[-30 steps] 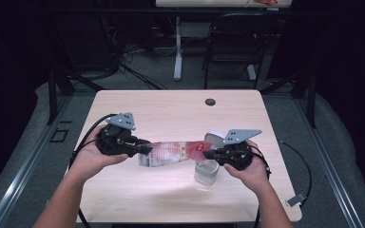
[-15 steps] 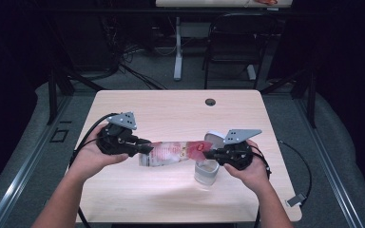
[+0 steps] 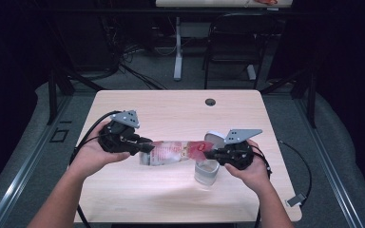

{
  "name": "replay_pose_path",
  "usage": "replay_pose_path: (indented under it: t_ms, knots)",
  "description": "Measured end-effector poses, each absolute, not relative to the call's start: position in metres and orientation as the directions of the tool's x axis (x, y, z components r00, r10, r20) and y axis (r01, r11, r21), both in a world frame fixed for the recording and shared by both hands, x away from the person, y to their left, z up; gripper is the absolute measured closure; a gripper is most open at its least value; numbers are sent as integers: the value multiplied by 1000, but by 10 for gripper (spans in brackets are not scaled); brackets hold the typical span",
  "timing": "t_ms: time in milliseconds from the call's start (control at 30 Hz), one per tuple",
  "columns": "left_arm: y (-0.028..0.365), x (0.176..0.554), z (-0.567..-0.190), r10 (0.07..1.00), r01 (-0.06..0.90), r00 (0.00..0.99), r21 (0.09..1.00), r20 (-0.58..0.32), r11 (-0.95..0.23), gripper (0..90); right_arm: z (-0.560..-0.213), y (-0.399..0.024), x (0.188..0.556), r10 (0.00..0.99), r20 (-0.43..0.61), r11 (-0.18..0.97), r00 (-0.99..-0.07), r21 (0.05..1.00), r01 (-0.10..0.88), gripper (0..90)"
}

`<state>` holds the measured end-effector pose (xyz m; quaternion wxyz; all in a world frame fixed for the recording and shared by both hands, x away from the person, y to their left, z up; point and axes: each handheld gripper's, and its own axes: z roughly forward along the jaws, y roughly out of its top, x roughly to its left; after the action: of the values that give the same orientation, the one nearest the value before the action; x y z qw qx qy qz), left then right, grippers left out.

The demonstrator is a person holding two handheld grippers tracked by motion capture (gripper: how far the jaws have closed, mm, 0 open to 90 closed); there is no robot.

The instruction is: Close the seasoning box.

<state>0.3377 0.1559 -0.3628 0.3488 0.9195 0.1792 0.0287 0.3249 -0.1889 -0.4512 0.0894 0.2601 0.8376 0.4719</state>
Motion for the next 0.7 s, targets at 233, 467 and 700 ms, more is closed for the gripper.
replay_pose_path:
  t_ms: [233,467,700]
  knots:
    - [153,338,-360,347,305,935,644,-65,-701,767,-451,-189,325,519,99,418,-849,837,353,876]
    - [152,339,-358,344,301,937,640,-61,-707,768,-452,-190,325,519,100,419,-849,836,355,876]
    - [151,340,-357,343,300,937,641,-60,-706,768,-452,-191,326,519,105,416,-848,836,358,875]
